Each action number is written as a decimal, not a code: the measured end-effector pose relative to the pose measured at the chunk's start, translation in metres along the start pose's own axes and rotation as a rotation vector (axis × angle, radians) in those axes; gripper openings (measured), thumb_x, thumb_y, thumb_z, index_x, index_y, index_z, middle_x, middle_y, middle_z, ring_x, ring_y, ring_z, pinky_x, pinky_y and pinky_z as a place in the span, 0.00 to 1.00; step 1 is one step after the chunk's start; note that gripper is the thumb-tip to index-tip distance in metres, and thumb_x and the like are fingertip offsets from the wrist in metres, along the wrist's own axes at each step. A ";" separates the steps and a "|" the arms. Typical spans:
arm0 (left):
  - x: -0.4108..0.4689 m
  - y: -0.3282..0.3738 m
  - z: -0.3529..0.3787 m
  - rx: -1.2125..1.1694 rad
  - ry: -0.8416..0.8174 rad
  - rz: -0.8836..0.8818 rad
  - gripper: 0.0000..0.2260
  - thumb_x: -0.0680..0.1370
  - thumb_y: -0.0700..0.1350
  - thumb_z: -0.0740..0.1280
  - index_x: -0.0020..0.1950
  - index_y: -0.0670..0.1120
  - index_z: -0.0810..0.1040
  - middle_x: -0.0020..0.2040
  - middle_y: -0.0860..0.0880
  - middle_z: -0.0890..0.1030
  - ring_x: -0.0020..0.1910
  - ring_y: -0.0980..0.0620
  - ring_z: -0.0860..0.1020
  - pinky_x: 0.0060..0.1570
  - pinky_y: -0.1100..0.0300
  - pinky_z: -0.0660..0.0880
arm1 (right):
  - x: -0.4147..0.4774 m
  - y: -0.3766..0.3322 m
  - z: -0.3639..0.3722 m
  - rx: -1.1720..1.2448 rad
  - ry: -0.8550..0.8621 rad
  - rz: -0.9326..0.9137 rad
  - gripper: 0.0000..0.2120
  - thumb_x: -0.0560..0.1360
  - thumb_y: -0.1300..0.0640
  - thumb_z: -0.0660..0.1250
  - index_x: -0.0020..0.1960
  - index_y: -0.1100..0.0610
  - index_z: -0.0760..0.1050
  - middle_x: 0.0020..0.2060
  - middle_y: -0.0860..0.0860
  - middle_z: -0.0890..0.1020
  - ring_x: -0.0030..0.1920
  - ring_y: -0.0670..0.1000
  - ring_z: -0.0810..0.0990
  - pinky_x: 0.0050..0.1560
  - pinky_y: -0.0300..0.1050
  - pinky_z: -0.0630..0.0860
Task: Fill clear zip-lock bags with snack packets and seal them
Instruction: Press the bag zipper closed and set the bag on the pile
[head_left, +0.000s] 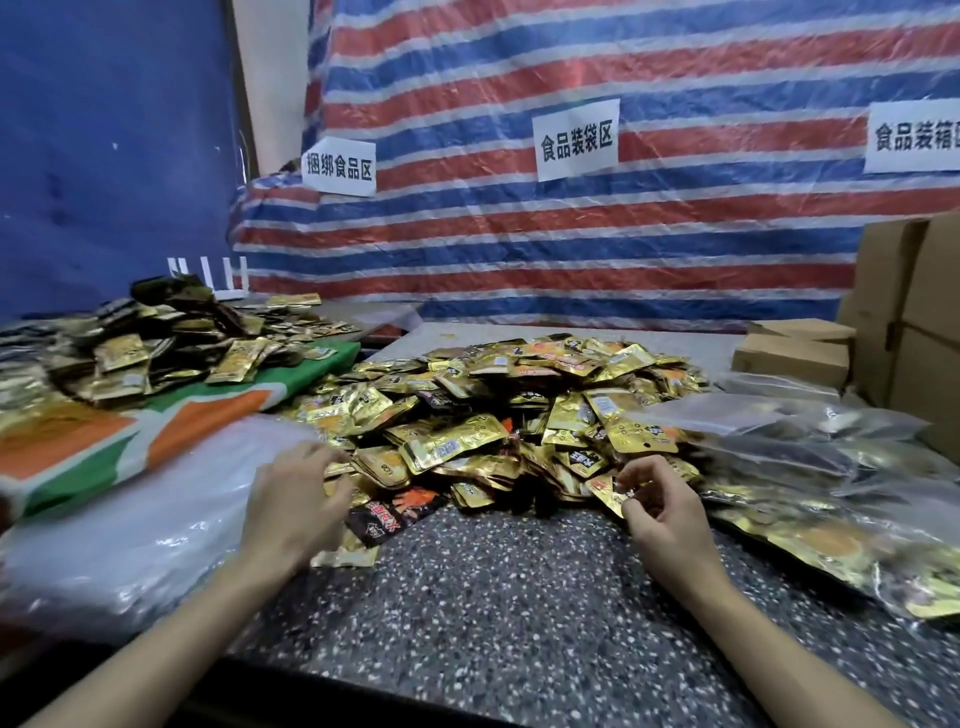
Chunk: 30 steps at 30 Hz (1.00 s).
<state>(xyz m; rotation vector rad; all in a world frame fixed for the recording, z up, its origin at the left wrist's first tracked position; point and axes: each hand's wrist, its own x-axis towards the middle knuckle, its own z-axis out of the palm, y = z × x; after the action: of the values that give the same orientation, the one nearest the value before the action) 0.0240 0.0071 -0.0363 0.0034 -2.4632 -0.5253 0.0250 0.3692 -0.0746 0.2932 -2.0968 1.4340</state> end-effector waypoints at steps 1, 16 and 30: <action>0.006 -0.015 -0.005 0.112 -0.005 -0.073 0.14 0.80 0.51 0.64 0.61 0.46 0.80 0.61 0.46 0.80 0.59 0.46 0.75 0.60 0.48 0.68 | 0.000 0.000 0.000 -0.002 0.003 -0.002 0.16 0.71 0.73 0.65 0.44 0.51 0.75 0.37 0.48 0.78 0.32 0.43 0.72 0.34 0.40 0.68; 0.031 -0.082 -0.032 0.460 -0.267 -0.396 0.19 0.80 0.57 0.65 0.35 0.46 0.70 0.37 0.49 0.77 0.38 0.47 0.76 0.44 0.57 0.74 | 0.000 0.000 -0.001 -0.029 -0.001 0.015 0.17 0.71 0.74 0.65 0.41 0.51 0.75 0.33 0.46 0.77 0.28 0.45 0.68 0.29 0.41 0.65; 0.029 -0.001 -0.051 0.156 0.240 -0.131 0.09 0.82 0.43 0.61 0.46 0.40 0.77 0.29 0.49 0.71 0.28 0.47 0.68 0.34 0.55 0.66 | 0.000 -0.002 -0.002 -0.008 0.001 0.063 0.16 0.71 0.74 0.64 0.42 0.52 0.76 0.34 0.52 0.78 0.29 0.45 0.70 0.31 0.45 0.68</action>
<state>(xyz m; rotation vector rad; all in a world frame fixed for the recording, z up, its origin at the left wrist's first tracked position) 0.0292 -0.0158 0.0173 0.2775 -2.2717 -0.3628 0.0262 0.3705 -0.0725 0.2258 -2.1279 1.4610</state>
